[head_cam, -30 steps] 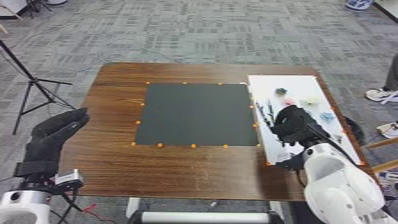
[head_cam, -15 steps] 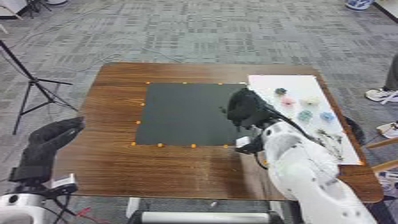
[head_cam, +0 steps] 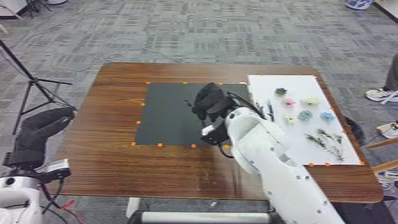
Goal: Arrange flowers
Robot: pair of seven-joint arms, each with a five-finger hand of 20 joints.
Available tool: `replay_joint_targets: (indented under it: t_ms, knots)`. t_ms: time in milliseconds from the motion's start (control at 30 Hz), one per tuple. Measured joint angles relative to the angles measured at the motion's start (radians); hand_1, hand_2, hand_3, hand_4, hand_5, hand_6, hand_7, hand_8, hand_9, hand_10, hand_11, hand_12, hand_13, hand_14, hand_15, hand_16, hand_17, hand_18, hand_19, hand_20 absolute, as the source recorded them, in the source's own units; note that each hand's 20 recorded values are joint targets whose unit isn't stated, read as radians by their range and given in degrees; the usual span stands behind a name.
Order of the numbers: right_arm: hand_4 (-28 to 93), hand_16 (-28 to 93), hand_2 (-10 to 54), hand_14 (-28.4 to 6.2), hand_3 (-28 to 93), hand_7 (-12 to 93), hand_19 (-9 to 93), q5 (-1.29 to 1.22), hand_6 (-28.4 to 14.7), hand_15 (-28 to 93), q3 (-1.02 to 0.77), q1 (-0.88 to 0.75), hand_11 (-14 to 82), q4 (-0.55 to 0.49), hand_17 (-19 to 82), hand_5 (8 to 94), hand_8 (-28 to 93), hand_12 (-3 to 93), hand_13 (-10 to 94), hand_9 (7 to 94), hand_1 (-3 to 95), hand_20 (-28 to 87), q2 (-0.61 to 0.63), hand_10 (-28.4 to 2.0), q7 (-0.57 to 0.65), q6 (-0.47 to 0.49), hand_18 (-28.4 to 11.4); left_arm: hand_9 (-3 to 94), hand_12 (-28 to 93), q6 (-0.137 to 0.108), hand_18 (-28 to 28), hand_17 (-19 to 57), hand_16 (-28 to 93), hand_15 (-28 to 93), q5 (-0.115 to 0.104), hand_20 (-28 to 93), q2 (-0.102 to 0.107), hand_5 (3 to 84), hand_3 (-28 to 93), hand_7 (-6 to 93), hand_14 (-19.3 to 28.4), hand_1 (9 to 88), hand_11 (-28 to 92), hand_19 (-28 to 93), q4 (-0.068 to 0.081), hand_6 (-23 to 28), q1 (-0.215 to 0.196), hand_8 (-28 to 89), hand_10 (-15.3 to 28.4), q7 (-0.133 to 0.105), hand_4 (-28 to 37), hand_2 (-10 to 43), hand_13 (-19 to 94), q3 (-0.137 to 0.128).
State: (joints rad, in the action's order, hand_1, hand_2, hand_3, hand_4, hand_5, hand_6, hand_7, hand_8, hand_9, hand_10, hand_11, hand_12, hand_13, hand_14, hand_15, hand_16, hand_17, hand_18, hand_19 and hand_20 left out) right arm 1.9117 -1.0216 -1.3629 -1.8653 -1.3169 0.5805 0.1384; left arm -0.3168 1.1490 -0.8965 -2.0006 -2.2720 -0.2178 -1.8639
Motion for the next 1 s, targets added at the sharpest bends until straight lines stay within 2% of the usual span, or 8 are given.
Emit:
replay_joint_targets:
  t_ms: [167,267,467,600,1000]
  knots:
    - [-14,35,-9.5,0.8,67,46,93,0.109,1.7,62,0.070,0.027,28.6,0.073,56,70.8,16,40.9,94,93.7,57.0,43,-0.036,-5.4,-0.022,-0.056,-19.7,48.9,10,0.000,9.1,5.3,-1,14,-0.002,15,0.010,48.8,68,20.1,15.0,29.6,21,4,0.006,1.8,0.034,-10,12.7,-0.008,-20.3,-9.5,36,0.047]
    - [-14,35,-9.5,0.7,67,46,93,0.195,1.8,62,0.096,0.033,28.7,0.117,56,70.6,16,40.8,94,93.7,56.9,43,-0.057,-5.4,-0.042,-0.068,-19.7,48.8,10,-0.004,9.1,5.3,-1,14,-0.014,15,0.012,48.8,68,20.2,14.9,28.6,21,4,0.013,1.8,0.053,-10,12.7,-0.017,-20.7,-9.5,35,0.066]
    - [-15,35,-9.5,0.7,66,46,93,0.188,1.9,62,0.104,0.033,28.9,0.171,56,71.0,15,37.3,94,93.6,57.3,43,-0.111,-6.0,-0.049,-0.055,-19.8,48.9,10,-0.015,9.1,5.3,-1,14,-0.038,15,0.012,48.8,69,20.3,15.2,27.9,21,4,0.033,1.8,0.091,-10,12.8,-0.030,-21.3,-9.5,35,0.102]
    - [-15,35,-9.5,0.6,66,46,93,0.153,1.9,63,0.129,0.033,29.0,0.181,56,71.4,14,35.8,94,93.7,57.4,44,-0.132,-6.1,-0.040,-0.039,-20.1,48.9,10,-0.015,9.2,5.3,-1,14,-0.039,15,0.012,48.8,69,20.2,15.2,27.8,21,4,0.046,1.9,0.121,-10,12.9,-0.031,-21.5,-9.5,36,0.131]
    - [-18,34,-9.5,0.0,64,45,93,0.002,1.9,63,0.146,0.051,25.6,0.241,55,72.2,14,30.9,94,93.7,58.9,44,-0.203,-6.5,0.049,-0.035,-20.6,48.9,10,-0.012,9.5,5.2,-1,15,-0.041,15,0.016,48.9,69,20.1,15.5,27.7,21,4,0.063,2.0,0.179,-10,12.9,-0.034,-21.4,-9.5,36,0.193]
